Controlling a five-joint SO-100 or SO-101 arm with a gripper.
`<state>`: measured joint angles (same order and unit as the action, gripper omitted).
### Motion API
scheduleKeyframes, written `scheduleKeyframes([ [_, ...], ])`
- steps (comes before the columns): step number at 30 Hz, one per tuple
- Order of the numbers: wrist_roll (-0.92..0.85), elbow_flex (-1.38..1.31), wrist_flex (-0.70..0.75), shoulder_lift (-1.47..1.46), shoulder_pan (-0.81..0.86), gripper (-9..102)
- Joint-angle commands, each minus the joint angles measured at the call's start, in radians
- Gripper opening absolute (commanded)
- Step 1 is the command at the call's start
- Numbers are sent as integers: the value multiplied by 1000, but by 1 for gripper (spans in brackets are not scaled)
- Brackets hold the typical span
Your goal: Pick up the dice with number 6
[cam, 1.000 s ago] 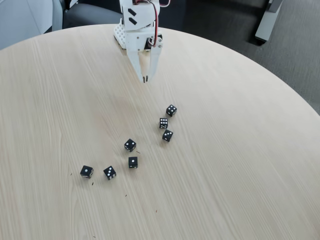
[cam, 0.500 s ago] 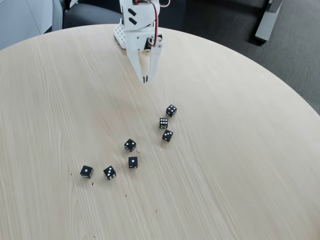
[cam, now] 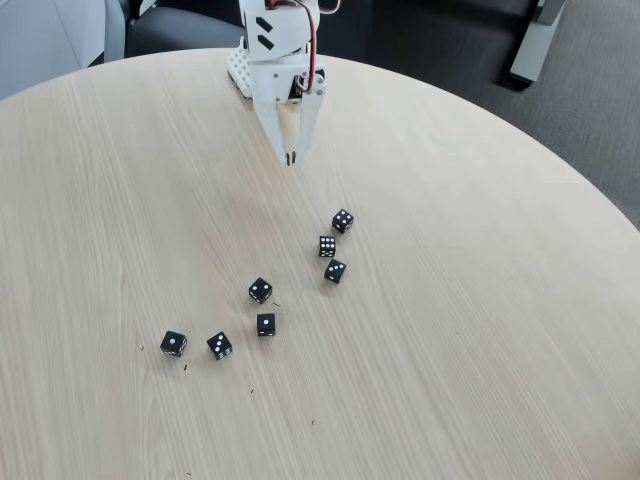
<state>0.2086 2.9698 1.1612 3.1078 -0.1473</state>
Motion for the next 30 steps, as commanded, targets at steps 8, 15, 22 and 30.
scheduleKeyframes([
  [8,87,-21,2,-5,-6,4],
  [15,101,-149,3,-71,9,10],
  [22,247,-416,3,-448,3,12],
  [30,434,-719,3,-983,9,16],
])
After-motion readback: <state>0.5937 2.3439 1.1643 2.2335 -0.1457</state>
